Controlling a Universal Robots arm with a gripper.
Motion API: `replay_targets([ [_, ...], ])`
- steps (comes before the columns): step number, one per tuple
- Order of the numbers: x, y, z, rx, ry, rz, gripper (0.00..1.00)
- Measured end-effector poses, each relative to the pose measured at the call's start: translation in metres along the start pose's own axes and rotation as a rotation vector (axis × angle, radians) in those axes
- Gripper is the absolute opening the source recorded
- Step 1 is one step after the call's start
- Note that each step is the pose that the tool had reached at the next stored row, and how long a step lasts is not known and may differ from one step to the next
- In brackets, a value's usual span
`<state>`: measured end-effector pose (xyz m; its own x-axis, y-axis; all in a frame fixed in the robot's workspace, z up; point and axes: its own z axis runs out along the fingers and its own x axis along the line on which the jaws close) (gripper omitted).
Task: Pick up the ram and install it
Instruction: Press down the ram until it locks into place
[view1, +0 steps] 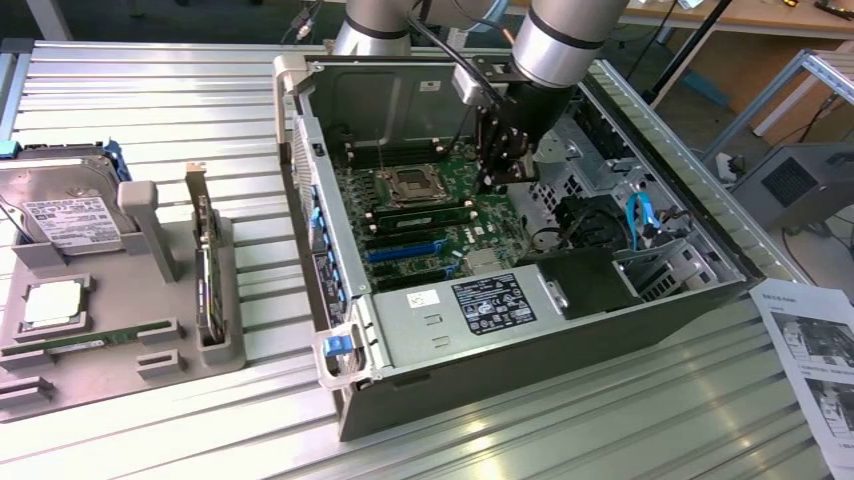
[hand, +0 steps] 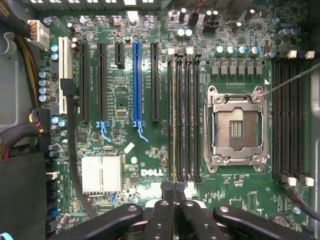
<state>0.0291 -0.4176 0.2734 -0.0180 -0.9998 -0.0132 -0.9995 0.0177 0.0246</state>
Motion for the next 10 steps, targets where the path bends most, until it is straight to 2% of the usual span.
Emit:
replay_targets([
  [5, -0.0001, 0.0, 0.0006, 0.0002, -0.0007, 0.0, 0.11],
  [10, 0.0001, -0.0002, 0.0078, 0.0001, -0.0003, 0.0, 0.11],
])
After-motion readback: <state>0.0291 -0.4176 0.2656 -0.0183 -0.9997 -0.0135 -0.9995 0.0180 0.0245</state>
